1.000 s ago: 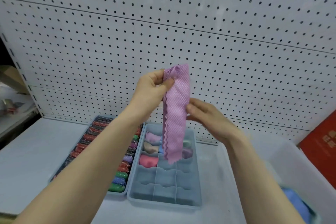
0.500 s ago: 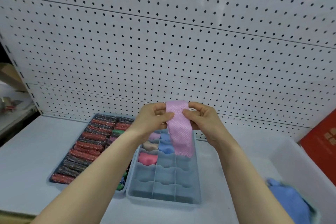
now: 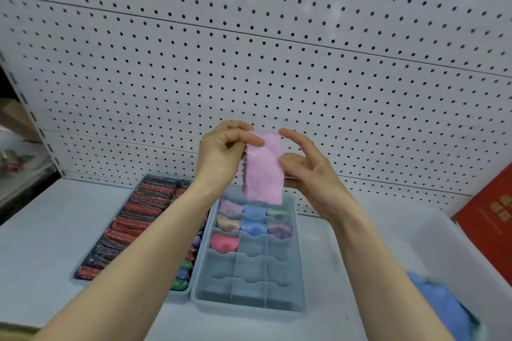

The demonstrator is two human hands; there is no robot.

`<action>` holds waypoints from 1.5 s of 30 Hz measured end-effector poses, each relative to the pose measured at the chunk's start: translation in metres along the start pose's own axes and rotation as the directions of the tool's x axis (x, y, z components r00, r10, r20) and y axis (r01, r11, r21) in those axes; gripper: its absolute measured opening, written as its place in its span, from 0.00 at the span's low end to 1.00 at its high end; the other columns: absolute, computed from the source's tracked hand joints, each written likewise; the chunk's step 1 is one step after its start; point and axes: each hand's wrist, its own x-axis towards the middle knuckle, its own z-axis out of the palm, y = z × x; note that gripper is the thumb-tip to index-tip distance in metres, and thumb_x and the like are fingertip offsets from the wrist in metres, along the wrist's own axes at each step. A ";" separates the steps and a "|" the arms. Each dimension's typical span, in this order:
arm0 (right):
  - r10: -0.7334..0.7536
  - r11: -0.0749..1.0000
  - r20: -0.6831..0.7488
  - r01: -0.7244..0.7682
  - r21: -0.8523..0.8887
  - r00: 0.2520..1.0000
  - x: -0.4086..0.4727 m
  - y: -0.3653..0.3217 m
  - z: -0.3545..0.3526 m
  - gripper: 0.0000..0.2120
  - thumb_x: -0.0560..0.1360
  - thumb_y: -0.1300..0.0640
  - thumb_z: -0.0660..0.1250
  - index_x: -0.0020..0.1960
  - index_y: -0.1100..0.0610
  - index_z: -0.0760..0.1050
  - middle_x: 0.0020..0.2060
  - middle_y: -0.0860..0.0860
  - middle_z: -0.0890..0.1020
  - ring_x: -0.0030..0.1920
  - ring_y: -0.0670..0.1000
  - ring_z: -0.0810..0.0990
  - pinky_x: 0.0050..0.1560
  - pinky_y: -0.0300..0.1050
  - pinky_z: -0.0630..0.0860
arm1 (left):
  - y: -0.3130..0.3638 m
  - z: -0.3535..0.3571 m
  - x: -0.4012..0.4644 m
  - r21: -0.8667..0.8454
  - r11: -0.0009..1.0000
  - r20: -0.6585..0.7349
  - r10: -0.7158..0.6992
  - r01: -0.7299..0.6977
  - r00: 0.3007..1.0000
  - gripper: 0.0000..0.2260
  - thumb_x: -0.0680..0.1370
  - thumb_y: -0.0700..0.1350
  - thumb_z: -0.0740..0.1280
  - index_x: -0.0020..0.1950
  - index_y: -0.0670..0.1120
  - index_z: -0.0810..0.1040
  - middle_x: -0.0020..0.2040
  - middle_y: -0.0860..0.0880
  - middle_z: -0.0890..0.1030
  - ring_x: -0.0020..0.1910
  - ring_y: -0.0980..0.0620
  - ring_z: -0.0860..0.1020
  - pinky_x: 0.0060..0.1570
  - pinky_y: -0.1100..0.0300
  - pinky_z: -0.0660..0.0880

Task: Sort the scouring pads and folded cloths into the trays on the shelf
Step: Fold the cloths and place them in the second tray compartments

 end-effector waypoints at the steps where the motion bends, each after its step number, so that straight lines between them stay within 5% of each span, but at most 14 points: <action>1: -0.001 1.000 -0.011 0.001 -0.016 1.000 0.000 0.003 0.001 0.20 0.78 0.62 0.67 0.66 0.46 0.72 0.44 0.57 0.81 0.44 0.55 0.80 0.51 0.50 0.79 | 0.000 -0.001 0.000 -0.009 1.000 -0.016 -0.003 0.003 1.000 0.22 0.77 0.27 0.61 0.37 0.50 0.85 0.49 0.55 0.80 0.47 0.59 0.79 0.44 0.62 0.76; 5: -0.045 0.999 -0.198 0.041 -0.022 0.979 0.004 0.005 0.006 0.11 0.76 0.66 0.69 0.54 0.52 0.76 0.41 0.56 0.81 0.39 0.53 0.78 0.40 0.44 0.75 | 0.002 0.001 -0.003 -0.132 0.975 0.053 -0.173 0.179 0.983 0.16 0.82 0.34 0.56 0.58 0.47 0.80 0.54 0.52 0.81 0.45 0.54 0.80 0.44 0.64 0.77; 7: -0.061 0.998 -0.292 0.060 -0.011 0.955 0.008 0.007 0.006 0.08 0.76 0.67 0.68 0.46 0.55 0.79 0.40 0.52 0.81 0.40 0.51 0.77 0.41 0.43 0.72 | -0.003 -0.004 -0.009 -0.077 0.972 0.130 -0.213 0.224 0.968 0.21 0.80 0.31 0.56 0.65 0.52 0.75 0.62 0.53 0.78 0.49 0.55 0.81 0.48 0.64 0.77; 11: 0.133 0.973 -0.308 -0.066 0.220 0.942 0.011 0.006 0.006 0.08 0.77 0.69 0.64 0.46 0.61 0.80 0.39 0.54 0.83 0.40 0.51 0.80 0.39 0.37 0.78 | -0.016 -0.012 -0.024 0.421 0.900 0.376 -0.055 -0.117 0.925 0.34 0.71 0.27 0.65 0.68 0.59 0.72 0.72 0.63 0.65 0.70 0.68 0.64 0.62 0.78 0.60; 15: 0.252 0.891 -0.139 -0.173 0.421 0.958 0.010 0.005 0.006 0.13 0.78 0.73 0.56 0.52 0.70 0.78 0.46 0.61 0.84 0.46 0.51 0.85 0.51 0.39 0.81 | -0.019 0.000 -0.031 0.340 0.937 0.167 0.022 -0.078 0.986 0.17 0.74 0.34 0.70 0.55 0.54 0.80 0.56 0.62 0.80 0.55 0.67 0.76 0.58 0.72 0.70; 17: 0.233 0.950 -0.102 -0.204 0.237 0.967 0.008 0.008 0.004 0.14 0.76 0.71 0.58 0.56 0.66 0.79 0.49 0.63 0.83 0.48 0.53 0.82 0.54 0.44 0.81 | -0.017 0.002 -0.030 0.223 0.973 0.048 -0.066 0.054 0.997 0.13 0.77 0.34 0.68 0.49 0.53 0.81 0.44 0.60 0.83 0.43 0.67 0.79 0.47 0.71 0.74; 19: 0.143 0.974 -0.132 -0.163 -0.158 0.981 0.005 0.013 0.001 0.13 0.73 0.66 0.64 0.55 0.57 0.82 0.45 0.60 0.79 0.42 0.51 0.76 0.46 0.43 0.78 | -0.017 0.002 -0.028 0.144 0.981 0.034 -0.139 0.133 0.990 0.08 0.78 0.37 0.68 0.49 0.49 0.82 0.41 0.57 0.84 0.40 0.63 0.80 0.44 0.69 0.76; 21: 0.056 0.943 -0.180 -0.112 -0.315 0.982 0.004 0.015 0.000 0.09 0.73 0.64 0.67 0.51 0.57 0.82 0.41 0.56 0.78 0.38 0.50 0.70 0.40 0.41 0.70 | -0.017 0.002 -0.028 0.106 0.977 0.044 -0.193 0.187 0.980 0.06 0.78 0.39 0.68 0.46 0.49 0.82 0.37 0.58 0.83 0.37 0.59 0.78 0.41 0.66 0.76; 24: 0.042 0.951 -0.215 -0.105 -0.292 0.976 0.002 0.016 0.003 0.06 0.77 0.59 0.69 0.50 0.62 0.81 0.39 0.58 0.81 0.37 0.47 0.73 0.40 0.42 0.69 | -0.018 0.002 -0.030 0.036 0.949 0.098 -0.314 0.312 0.944 0.05 0.79 0.41 0.66 0.48 0.45 0.82 0.40 0.50 0.84 0.38 0.54 0.79 0.41 0.59 0.78; 29: -0.042 0.954 -0.307 -0.053 -0.296 0.951 0.000 0.020 0.011 0.09 0.74 0.57 0.73 0.53 0.51 0.77 0.43 0.53 0.83 0.37 0.46 0.79 0.37 0.38 0.75 | -0.022 0.004 -0.037 -0.069 0.872 0.139 -0.473 0.485 0.870 0.08 0.82 0.42 0.63 0.52 0.39 0.77 0.40 0.45 0.80 0.38 0.48 0.76 0.39 0.58 0.75; 34: -0.009 0.950 -0.253 -0.071 -0.305 0.967 0.000 0.019 0.016 0.11 0.69 0.54 0.78 0.50 0.53 0.81 0.48 0.47 0.84 0.39 0.44 0.79 0.44 0.39 0.78 | -0.021 0.003 -0.039 -0.095 0.861 0.184 -0.479 0.500 0.858 0.09 0.82 0.39 0.61 0.57 0.46 0.79 0.46 0.47 0.86 0.43 0.48 0.84 0.46 0.55 0.80; 38: 0.027 0.950 -0.277 -0.111 -0.291 0.960 0.002 0.019 0.018 0.10 0.68 0.57 0.79 0.45 0.58 0.80 0.40 0.50 0.83 0.37 0.47 0.77 0.44 0.44 0.77 | -0.019 0.003 -0.040 -0.081 0.869 0.180 -0.469 0.488 0.865 0.09 0.82 0.38 0.61 0.55 0.48 0.79 0.45 0.47 0.86 0.43 0.49 0.84 0.43 0.57 0.80; 43: 0.021 0.980 -0.319 -0.082 -0.180 0.948 0.004 0.021 0.016 0.07 0.75 0.59 0.72 0.41 0.61 0.78 0.35 0.53 0.80 0.36 0.48 0.76 0.41 0.41 0.74 | -0.019 0.003 -0.040 -0.167 0.810 0.185 -0.534 0.562 0.825 0.16 0.83 0.55 0.57 0.57 0.47 0.79 0.50 0.45 0.85 0.47 0.49 0.85 0.47 0.57 0.80; 45: 0.040 0.984 -0.332 -0.094 -0.149 0.942 0.005 0.023 0.015 0.08 0.77 0.60 0.69 0.41 0.62 0.78 0.34 0.52 0.80 0.35 0.47 0.76 0.40 0.40 0.75 | -0.019 0.004 -0.041 -0.121 0.846 0.197 -0.492 0.519 0.848 0.15 0.80 0.54 0.63 0.59 0.45 0.78 0.50 0.46 0.85 0.49 0.48 0.84 0.51 0.54 0.80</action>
